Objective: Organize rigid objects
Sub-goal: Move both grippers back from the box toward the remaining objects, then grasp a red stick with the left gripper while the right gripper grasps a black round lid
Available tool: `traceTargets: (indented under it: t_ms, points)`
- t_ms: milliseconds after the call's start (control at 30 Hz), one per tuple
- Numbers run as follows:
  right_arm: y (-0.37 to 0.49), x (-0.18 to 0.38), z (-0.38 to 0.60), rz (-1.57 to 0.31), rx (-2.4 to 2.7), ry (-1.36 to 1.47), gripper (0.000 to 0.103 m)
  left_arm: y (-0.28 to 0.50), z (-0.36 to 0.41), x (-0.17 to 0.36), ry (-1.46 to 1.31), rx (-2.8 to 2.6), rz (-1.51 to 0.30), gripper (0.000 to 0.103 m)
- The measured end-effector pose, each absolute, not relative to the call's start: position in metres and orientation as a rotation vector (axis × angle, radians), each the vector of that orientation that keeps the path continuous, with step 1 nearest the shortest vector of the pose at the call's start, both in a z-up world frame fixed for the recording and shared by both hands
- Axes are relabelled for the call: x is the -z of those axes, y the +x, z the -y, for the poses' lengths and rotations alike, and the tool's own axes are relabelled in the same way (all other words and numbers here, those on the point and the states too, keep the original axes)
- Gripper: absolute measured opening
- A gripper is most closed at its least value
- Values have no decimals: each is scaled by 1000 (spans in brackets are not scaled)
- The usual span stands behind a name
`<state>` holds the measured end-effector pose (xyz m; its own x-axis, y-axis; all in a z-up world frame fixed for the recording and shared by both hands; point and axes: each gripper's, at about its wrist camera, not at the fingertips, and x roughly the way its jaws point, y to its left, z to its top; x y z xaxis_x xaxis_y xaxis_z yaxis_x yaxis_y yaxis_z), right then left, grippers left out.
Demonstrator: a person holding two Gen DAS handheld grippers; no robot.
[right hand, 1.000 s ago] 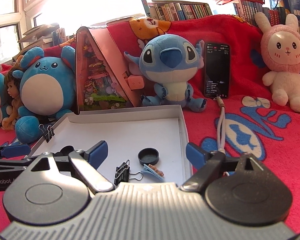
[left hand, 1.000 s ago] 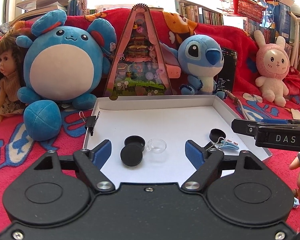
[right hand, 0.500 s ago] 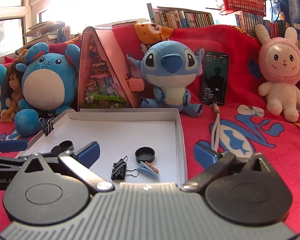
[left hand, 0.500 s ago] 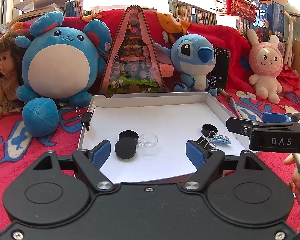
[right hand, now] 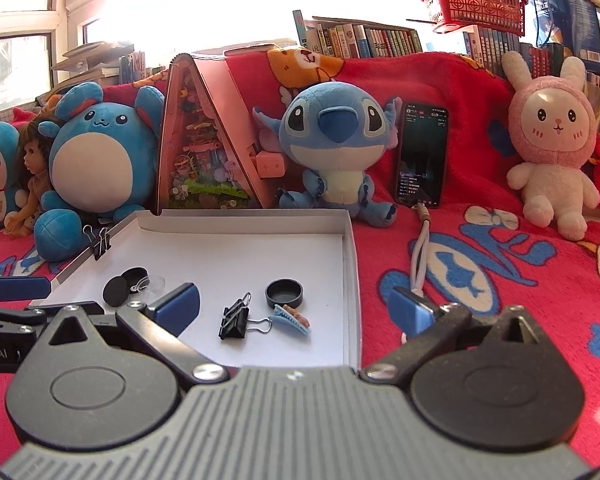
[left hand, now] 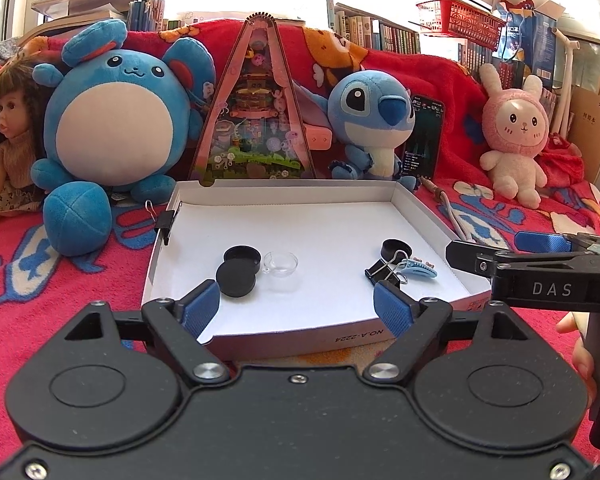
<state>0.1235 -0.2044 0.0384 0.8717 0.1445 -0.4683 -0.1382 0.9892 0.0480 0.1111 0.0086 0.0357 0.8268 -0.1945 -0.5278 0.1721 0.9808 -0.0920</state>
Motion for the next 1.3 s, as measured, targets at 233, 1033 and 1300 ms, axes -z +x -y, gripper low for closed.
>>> traceTargets:
  t_ms: [233,1033,1300]
  points:
    - [109,-35,207,-490,-151,1,103,94,-5,-34,-42,207,-559,83]
    - [42,-14,206,-497,-197,-91,103,27,4,-3,-12,219,-590,84]
    - [15,-5,202,-511,-244,-143,103,5,-1,4,11,226,-619,83]
